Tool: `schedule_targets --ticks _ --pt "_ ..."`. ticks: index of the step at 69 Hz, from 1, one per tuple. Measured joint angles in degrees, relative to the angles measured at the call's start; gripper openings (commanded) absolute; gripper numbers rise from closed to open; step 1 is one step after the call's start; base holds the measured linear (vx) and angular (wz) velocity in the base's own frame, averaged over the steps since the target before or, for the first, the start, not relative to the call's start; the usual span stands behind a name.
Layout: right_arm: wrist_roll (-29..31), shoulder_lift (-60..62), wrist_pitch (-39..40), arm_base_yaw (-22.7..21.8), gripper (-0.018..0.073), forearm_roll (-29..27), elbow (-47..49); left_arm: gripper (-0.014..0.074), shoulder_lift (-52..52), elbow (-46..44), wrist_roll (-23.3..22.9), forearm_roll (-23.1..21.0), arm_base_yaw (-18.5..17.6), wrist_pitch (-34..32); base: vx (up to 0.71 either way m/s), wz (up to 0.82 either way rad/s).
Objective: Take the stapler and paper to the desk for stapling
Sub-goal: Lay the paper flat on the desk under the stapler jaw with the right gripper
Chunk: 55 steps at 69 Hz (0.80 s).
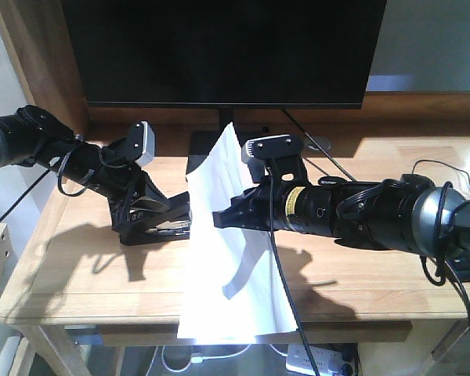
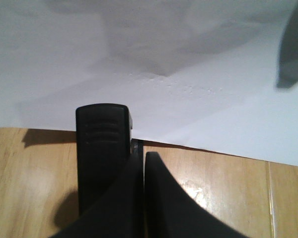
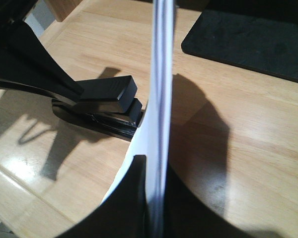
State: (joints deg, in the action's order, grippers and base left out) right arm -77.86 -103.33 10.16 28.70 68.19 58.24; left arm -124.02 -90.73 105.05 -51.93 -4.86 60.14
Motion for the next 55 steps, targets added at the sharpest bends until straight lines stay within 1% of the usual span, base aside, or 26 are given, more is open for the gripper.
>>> schedule_targets --ticks 22,35,43,55 --pt "-0.2 -0.7 1.0 0.0 -0.0003 -0.1 0.0 -0.0006 0.0 0.0 0.0 0.0 0.0 0.0 0.00 0.00" --pt "-0.1 -5.8 2.8 0.0 -0.0003 -1.0 1.3 -0.0006 0.0 0.0 0.0 0.0 0.0 0.0 0.00 0.00" --pt "-0.1 -8.6 3.3 0.0 -0.0003 -2.4 3.6 -0.0006 0.0 0.0 0.0 0.0 0.0 0.0 0.00 0.00" --pt "0.0 -12.0 2.1 0.0 -0.0003 -6.2 7.6 -0.0006 0.0 0.0 0.0 0.0 0.0 0.0 0.00 0.00"
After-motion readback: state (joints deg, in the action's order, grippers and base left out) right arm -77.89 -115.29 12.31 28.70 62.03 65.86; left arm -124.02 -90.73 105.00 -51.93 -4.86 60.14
